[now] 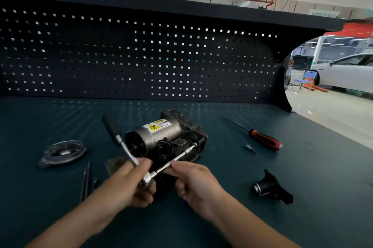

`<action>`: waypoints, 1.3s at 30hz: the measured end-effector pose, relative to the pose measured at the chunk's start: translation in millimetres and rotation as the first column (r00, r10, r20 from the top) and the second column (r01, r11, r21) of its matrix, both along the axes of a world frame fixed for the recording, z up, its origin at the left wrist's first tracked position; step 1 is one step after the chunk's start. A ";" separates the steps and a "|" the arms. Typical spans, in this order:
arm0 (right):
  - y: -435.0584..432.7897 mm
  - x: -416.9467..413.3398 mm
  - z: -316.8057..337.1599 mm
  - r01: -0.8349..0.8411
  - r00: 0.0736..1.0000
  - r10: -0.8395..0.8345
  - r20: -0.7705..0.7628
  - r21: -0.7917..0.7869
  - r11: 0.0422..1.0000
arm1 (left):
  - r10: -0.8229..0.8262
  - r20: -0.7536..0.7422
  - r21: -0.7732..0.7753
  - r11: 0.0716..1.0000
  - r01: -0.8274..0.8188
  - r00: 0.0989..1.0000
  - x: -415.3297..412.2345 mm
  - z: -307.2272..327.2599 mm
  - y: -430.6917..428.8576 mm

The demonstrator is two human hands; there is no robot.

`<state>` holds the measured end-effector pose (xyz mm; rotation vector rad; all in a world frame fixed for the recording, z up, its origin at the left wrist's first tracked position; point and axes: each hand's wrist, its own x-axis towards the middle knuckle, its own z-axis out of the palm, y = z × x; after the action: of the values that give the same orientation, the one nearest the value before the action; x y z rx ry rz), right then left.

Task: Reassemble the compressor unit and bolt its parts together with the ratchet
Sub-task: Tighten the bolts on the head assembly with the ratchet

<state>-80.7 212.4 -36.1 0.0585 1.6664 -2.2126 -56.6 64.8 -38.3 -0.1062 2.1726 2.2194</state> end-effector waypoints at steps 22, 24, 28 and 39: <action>-1.5 -4.9 -2.7 0.108 0.994 -0.108 -0.014 -0.011 0.994 | -0.286 -0.266 -0.514 0.850 0.115 0.920 9.5 1.9 -5.6; -0.8 -4.9 -3.2 0.087 0.996 -0.088 -0.020 -0.041 0.995 | -0.444 -0.350 -0.782 0.623 0.004 0.825 11.4 3.2 -9.4; -2.7 -5.0 -7.2 0.087 0.995 -0.087 -0.045 0.001 0.996 | -0.596 -0.317 -0.948 0.204 -0.243 0.738 13.4 2.1 -9.8; 0.1 -8.5 -3.1 0.051 0.999 -0.050 0.018 -0.106 0.993 | -0.227 -0.137 -0.222 0.956 0.194 0.964 14.5 4.9 4.5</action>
<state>-89.2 212.5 -39.2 0.0899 1.5522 -2.3288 -42.2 69.3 -33.4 0.2982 2.3634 1.9457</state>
